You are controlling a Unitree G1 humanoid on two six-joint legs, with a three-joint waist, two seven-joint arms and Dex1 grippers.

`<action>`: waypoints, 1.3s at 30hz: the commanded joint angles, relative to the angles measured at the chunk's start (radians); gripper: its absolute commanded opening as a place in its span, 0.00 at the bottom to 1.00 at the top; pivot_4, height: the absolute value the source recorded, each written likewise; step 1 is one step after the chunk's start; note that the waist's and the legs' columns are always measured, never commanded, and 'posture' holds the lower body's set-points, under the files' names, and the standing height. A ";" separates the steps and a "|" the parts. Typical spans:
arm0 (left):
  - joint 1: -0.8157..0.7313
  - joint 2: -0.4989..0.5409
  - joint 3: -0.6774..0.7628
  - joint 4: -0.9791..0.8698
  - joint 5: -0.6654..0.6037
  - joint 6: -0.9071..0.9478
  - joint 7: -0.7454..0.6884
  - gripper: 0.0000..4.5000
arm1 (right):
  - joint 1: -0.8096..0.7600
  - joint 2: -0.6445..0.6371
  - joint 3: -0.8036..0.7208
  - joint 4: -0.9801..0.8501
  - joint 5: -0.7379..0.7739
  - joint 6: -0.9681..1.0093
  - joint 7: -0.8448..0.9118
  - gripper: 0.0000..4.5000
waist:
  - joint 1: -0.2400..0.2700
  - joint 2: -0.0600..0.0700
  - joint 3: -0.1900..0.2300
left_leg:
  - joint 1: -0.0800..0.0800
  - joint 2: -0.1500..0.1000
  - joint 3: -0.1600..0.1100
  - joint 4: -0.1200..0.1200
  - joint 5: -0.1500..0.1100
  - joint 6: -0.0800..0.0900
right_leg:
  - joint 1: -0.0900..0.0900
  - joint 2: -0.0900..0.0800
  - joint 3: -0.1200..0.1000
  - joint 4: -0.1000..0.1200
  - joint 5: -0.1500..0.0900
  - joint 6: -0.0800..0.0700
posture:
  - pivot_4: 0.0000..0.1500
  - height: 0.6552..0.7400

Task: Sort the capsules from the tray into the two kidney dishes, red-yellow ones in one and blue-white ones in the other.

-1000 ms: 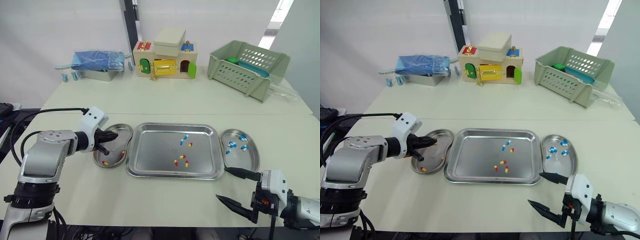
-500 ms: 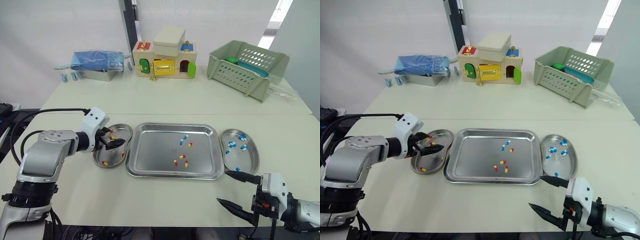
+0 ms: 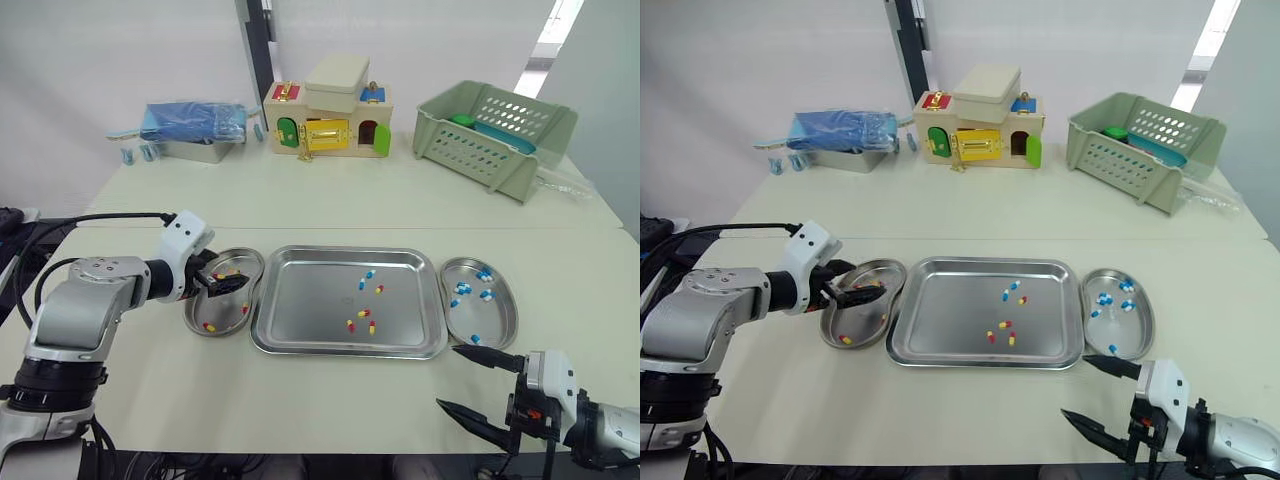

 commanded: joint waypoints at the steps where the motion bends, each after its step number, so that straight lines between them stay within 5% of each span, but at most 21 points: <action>1: 0.012 0.040 0.082 -0.019 -0.071 -0.104 -0.107 0.99 | 0.009 0.007 -0.015 -0.008 0.006 -0.024 0.009 1.00 | -0.001 0.000 0.000 | 0.000 0.000 0.000 0.000 0.000 0.000 | 0.000 0.000 0.000 0.000 0.000 0.000 | 1.00 1.00; 10: -0.047 0.104 0.093 0.169 -0.100 -0.342 -0.299 0.99 | 0.020 0.011 -0.013 -0.013 -0.002 -0.028 -0.003 1.00 | -0.001 0.000 0.000 | 0.000 0.000 0.000 0.000 0.000 0.000 | 0.000 0.000 0.000 0.000 0.000 0.000 | 1.00 1.00; 19: -0.154 0.090 -0.114 0.161 -0.078 -0.518 -0.576 0.99 | 0.051 0.021 -0.015 -0.030 0.000 -0.029 -0.014 1.00 | -0.002 0.000 0.000 | 0.000 0.000 0.000 0.000 0.000 0.000 | 0.000 0.000 0.000 0.000 0.000 0.000 | 1.00 1.00; 36: -0.391 -0.210 -0.500 0.360 0.029 -0.829 -0.701 0.99 | 0.116 0.069 -0.003 -0.091 -0.026 -0.025 -0.079 1.00 | -0.005 0.000 0.000 | 0.000 0.000 0.000 0.001 0.000 0.000 | 0.000 0.000 0.000 0.000 0.000 0.000 | 1.00 1.00; 39: -0.432 -0.259 -0.563 0.456 0.053 -0.910 -0.701 0.87 | 0.121 0.073 -0.001 -0.091 -0.031 -0.030 -0.082 1.00 | -0.003 0.000 0.000 | 0.000 -0.001 0.000 0.001 0.000 0.000 | 0.000 0.000 0.000 0.000 0.000 0.000 | 1.00 1.00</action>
